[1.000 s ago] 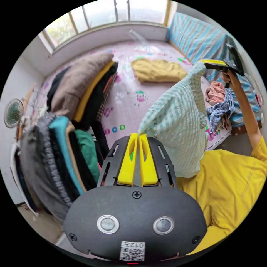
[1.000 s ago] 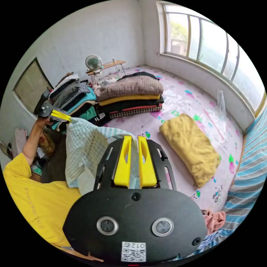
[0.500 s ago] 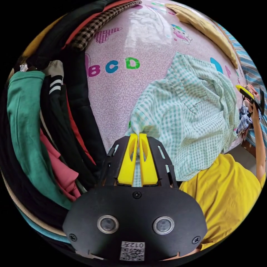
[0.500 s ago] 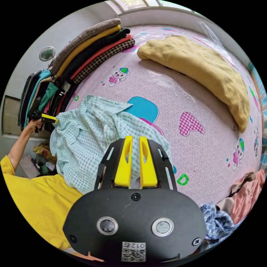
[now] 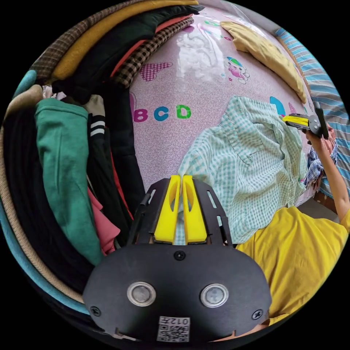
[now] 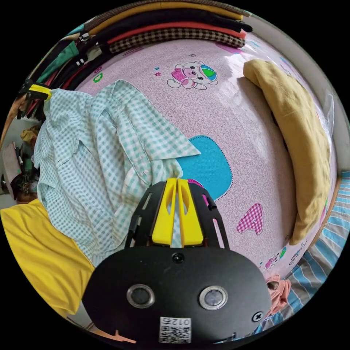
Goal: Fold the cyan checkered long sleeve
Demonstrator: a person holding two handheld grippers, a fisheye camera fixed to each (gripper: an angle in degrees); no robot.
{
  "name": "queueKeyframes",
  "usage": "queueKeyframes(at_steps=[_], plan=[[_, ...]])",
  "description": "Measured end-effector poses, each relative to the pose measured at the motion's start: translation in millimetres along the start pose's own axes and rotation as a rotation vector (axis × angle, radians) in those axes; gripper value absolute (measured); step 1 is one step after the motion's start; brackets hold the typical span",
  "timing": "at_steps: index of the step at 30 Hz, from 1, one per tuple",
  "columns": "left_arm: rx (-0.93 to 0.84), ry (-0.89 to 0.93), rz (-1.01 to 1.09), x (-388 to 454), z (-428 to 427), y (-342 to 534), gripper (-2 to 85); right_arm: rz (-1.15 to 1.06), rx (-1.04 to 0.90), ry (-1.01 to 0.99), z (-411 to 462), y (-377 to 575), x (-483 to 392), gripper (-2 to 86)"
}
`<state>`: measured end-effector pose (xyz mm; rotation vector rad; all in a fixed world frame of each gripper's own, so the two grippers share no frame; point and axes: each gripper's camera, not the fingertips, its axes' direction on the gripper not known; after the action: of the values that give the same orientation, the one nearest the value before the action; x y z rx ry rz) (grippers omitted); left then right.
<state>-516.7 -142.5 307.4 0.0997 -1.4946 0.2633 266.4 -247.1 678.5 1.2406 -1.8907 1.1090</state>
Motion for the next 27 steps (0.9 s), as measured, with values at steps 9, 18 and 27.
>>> queueKeyframes(at_steps=[9,18,27], plan=[[0.416,-0.006,0.069,34.3,-203.5,93.1,-0.3,0.274,0.494,0.102,-218.2,161.9,18.4,0.2],[1.116,-0.263,0.159,143.8,-476.6,328.8,-0.3,0.301,1.085,0.561,-478.3,373.5,-117.3,0.4],[1.334,-0.347,0.195,199.7,-533.5,526.6,-0.3,0.299,1.289,0.667,-516.2,532.3,-242.2,0.7]])
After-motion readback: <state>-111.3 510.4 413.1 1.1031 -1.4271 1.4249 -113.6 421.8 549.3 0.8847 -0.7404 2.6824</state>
